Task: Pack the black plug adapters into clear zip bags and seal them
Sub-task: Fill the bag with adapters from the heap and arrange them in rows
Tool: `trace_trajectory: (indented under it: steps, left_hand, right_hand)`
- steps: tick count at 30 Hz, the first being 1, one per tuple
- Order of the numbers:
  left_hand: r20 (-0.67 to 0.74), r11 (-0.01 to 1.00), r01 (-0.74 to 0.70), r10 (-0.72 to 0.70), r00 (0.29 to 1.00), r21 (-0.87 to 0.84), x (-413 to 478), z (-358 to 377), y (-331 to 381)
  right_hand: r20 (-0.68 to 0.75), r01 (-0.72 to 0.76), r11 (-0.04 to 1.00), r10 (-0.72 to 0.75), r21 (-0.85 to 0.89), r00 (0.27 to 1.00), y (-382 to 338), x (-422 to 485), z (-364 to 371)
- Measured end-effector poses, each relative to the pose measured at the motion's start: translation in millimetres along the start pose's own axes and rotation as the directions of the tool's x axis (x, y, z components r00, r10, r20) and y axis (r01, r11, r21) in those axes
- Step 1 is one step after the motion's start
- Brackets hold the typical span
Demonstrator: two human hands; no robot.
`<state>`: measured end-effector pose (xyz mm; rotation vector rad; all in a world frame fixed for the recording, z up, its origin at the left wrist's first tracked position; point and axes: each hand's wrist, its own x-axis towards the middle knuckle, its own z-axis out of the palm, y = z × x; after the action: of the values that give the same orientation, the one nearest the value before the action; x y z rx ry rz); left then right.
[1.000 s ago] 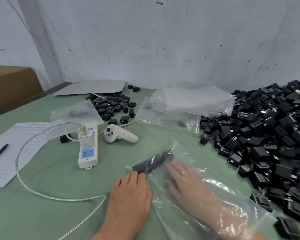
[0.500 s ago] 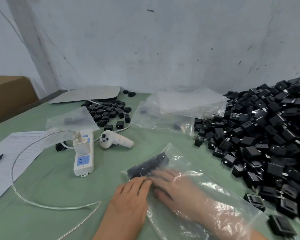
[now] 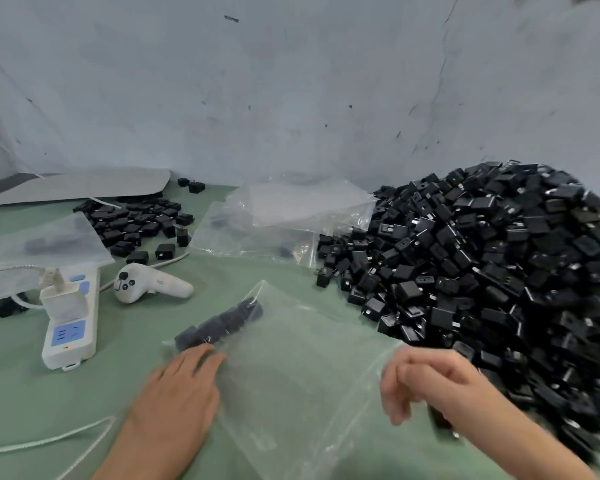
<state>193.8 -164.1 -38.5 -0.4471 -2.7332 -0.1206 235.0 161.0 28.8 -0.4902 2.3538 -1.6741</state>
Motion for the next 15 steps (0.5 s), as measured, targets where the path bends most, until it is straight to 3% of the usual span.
trace_trajectory:
  steps: [2,3,5,9,11,12,15]
  left_hand:
    - [0.026,1.0,0.005,-0.005,1.0,-0.001,1,3,-6]
    - [0.04,1.0,0.024,-0.023,0.999,-0.014,1,3,-8]
    - [0.008,1.0,0.024,-0.024,1.0,-0.01,2,7,-12]
    - [-0.037,1.0,-0.02,0.02,0.999,-0.002,2,10,-9]
    - [-0.03,1.0,-0.02,0.019,0.999,-0.017,1,11,-9]
    - [-0.034,1.0,-0.019,0.019,0.999,-0.023,0,11,-9]
    - [-0.06,0.999,-0.031,0.029,0.998,-0.026,-1,11,-10]
  right_hand:
    - [-0.36,-0.148,0.952,0.044,-0.267,0.932,9,0,-11]
    - [-0.424,-0.267,0.858,0.064,-0.439,0.903,18,0,-11]
    - [-0.41,-0.379,0.624,0.102,-0.683,0.907,38,-6,-5]
    - [-0.377,-0.372,0.397,0.069,-0.839,0.924,49,-5,0]
    - [-0.394,-0.383,0.405,0.059,-0.83,0.917,43,-4,2]
    - [-0.407,-0.388,0.463,0.064,-0.797,0.911,38,-7,3]
    - [-0.398,-0.385,0.763,0.183,-0.519,0.899,17,-32,5]
